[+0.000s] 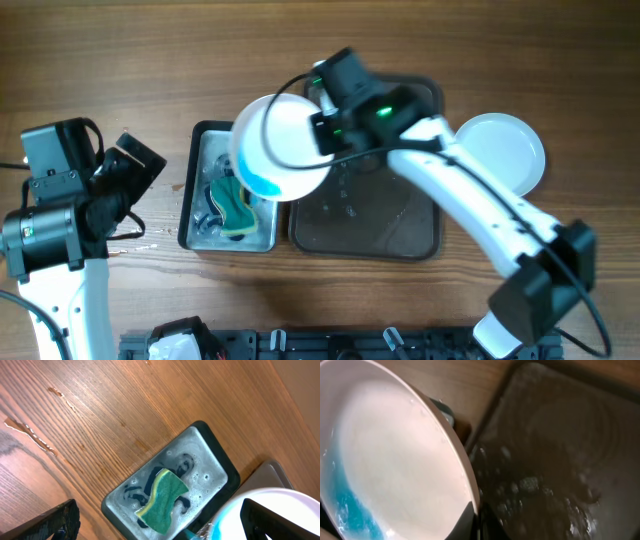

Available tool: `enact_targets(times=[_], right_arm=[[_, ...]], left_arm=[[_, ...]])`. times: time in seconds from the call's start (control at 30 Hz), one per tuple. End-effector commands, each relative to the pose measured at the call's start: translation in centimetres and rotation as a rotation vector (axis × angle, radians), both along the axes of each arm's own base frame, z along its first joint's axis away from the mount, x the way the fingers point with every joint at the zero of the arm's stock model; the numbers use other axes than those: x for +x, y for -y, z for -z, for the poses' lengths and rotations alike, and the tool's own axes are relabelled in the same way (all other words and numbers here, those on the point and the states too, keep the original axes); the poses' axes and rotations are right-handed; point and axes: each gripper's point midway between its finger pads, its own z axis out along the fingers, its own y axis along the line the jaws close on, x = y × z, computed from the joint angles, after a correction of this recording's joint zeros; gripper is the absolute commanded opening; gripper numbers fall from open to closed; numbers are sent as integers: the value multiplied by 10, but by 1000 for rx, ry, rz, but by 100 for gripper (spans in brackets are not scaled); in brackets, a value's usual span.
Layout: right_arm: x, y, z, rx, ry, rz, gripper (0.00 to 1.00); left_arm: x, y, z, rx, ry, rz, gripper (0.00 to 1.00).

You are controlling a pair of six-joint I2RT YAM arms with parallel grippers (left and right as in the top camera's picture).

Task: Clean dirty plates on tray and stack at the side
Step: 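Lift the plate with the right gripper and tilt it over the basin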

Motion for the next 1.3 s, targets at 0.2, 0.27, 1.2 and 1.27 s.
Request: enact_targets(times=[0.2, 0.27, 1.2, 1.27], right_arm=[[13, -21, -65, -218, 495, 151, 4], [4, -23, -86, -256, 575, 138, 4], [-63, -61, -171, -521, 963, 46, 4], [-63, -61, -171, -523, 965, 42, 4]], left_arm=[[-1, 1, -5, -13, 11, 1, 100], [-1, 1, -5, -13, 12, 1, 100], [-1, 1, -5, -13, 12, 1, 100], [-1, 1, -5, -13, 12, 1, 100]])
